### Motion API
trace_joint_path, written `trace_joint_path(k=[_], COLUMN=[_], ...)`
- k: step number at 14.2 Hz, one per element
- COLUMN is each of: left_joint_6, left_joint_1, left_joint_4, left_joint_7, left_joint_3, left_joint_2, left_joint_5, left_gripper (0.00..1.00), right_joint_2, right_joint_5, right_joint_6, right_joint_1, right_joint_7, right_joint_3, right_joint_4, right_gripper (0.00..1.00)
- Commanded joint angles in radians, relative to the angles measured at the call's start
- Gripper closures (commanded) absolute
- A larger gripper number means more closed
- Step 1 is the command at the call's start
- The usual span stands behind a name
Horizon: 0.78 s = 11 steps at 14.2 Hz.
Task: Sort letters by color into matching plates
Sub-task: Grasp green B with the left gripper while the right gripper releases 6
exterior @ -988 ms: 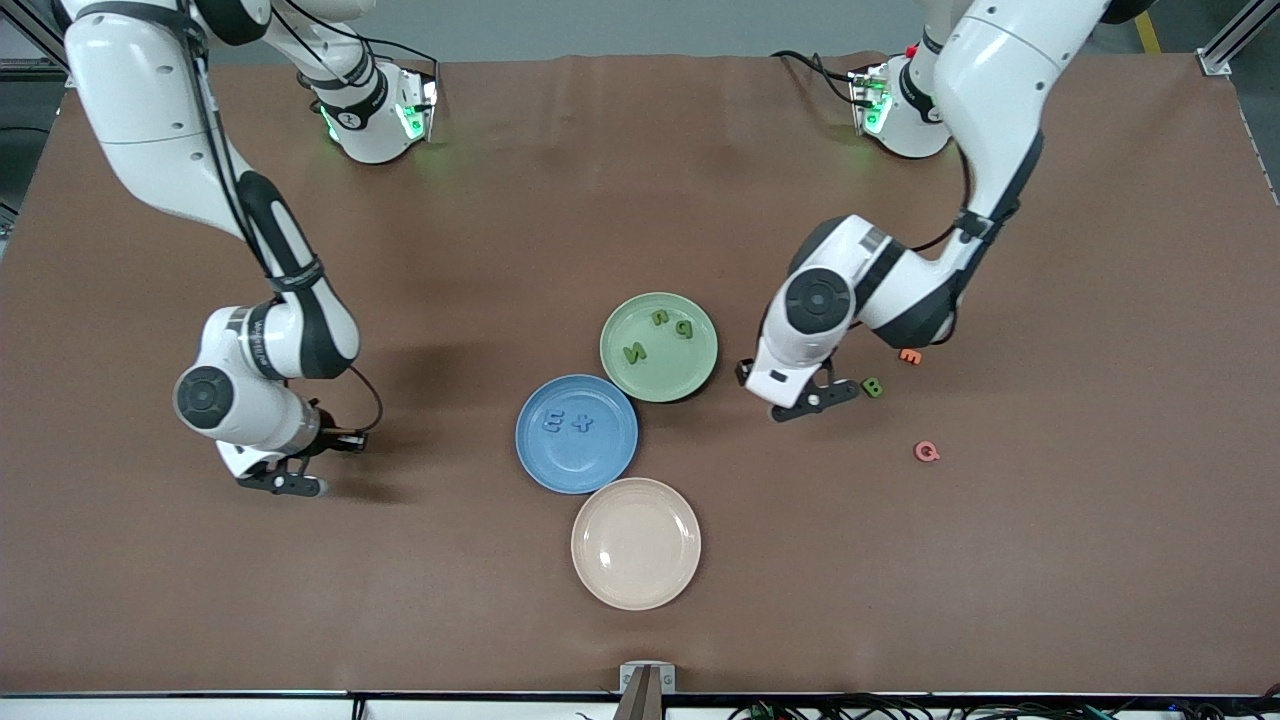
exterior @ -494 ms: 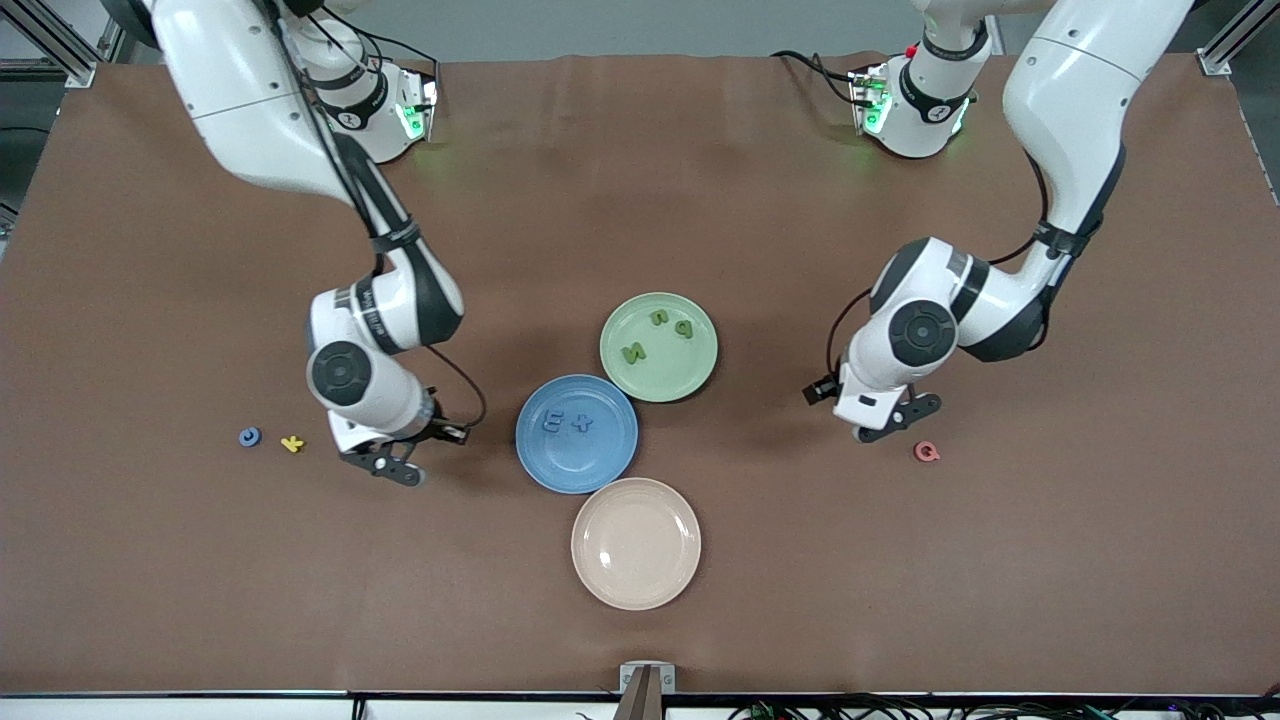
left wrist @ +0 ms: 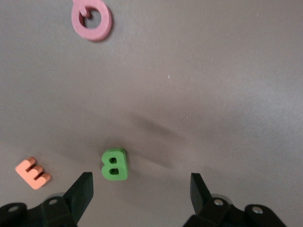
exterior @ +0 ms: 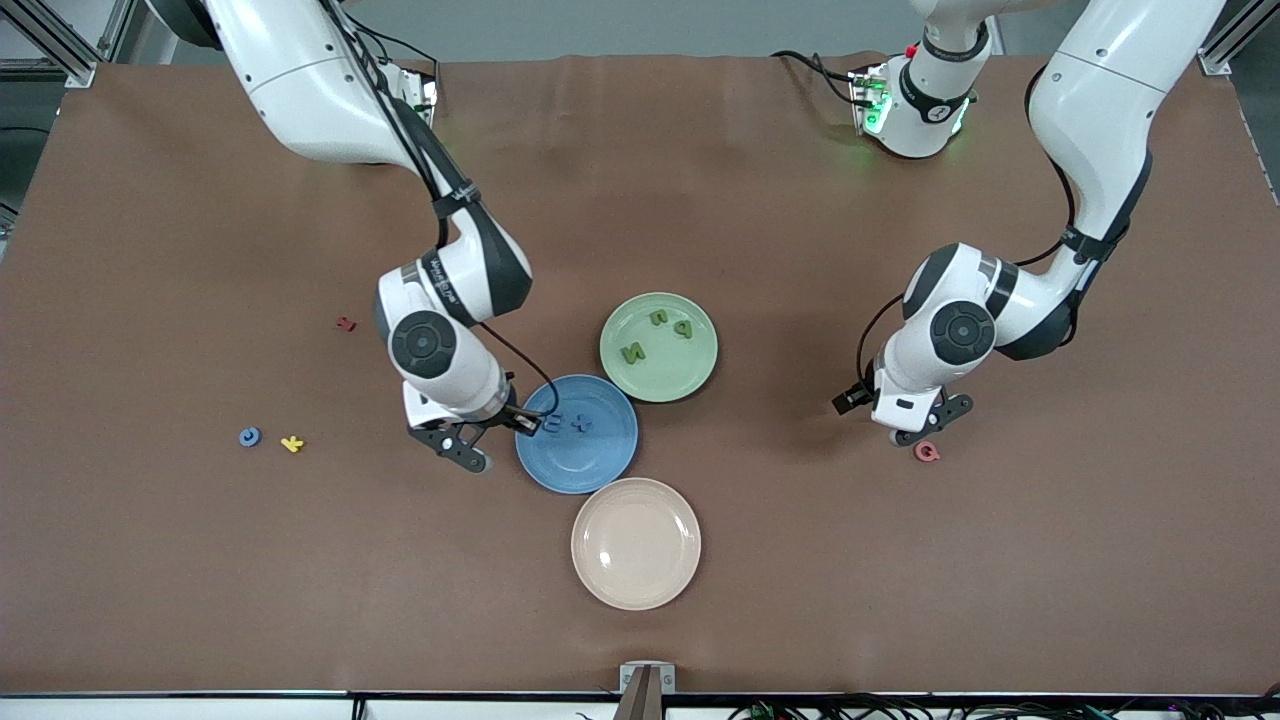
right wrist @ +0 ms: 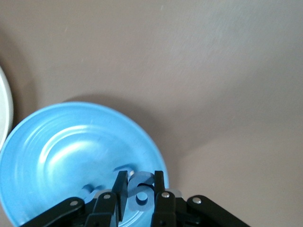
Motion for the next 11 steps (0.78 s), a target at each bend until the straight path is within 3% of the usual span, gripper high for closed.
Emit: trace_joint_path(k=[1,7,10,11], left_joint_6=[0.045,0.061,0.085,0.085], left_joint_1=[0.019,0.054,0.059,0.066], left_joint_4=[-0.053,-0.065,-0.068,-0.068], left_joint_7=[-0.044,-0.061,-0.062,-0.062], left_joint_3=[-0.011,-0.011,-0.012,-0.011], left_joint_2=[-0.020,-0.010,0.005,0.005], left_joint_5=[0.039,0.089,0.089,0.089], left_gripper=[0.09,0.10,0.16,0.17], right_joint_2=[0.061,0.105,0.112,0.112], right_joint_5=[0.015,0.012,0.013,0.015], right_joint_6=[-0.012,0.002,0.002,0.002], right_joint_1=[0.049,0.123,0.134,0.134], right_joint_7=[0.099,0.232,0.252,0.257], right_joint_3=[-0.009,-0.009,-0.009,-0.009], right_joint_4=[0.075,0.109,0.115,0.116], right_gripper=[1.00,1.00,0.92,0.69])
